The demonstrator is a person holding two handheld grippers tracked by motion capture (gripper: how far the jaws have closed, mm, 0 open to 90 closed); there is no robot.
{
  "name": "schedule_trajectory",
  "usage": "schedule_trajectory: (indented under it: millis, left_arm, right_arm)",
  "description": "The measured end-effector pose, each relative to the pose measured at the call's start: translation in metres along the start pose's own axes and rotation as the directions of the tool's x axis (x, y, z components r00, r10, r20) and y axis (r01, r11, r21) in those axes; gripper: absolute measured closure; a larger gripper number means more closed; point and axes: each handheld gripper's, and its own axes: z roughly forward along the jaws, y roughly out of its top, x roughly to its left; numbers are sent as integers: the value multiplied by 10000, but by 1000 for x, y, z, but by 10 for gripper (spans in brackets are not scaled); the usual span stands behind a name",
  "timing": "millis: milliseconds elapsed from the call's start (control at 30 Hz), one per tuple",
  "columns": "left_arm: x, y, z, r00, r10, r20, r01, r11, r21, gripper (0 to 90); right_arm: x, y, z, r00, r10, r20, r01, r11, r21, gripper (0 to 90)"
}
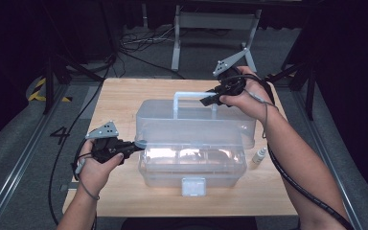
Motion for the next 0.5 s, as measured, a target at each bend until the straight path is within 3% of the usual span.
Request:
schedule_trajectory:
  millis: [500]
  left_arm:
    - [-1, 0, 1, 9999, 75, -87, -75, 10000, -8, 899]
  right_arm:
    - [1, 0, 0, 9999, -38, 115, 38, 10000, 22, 696]
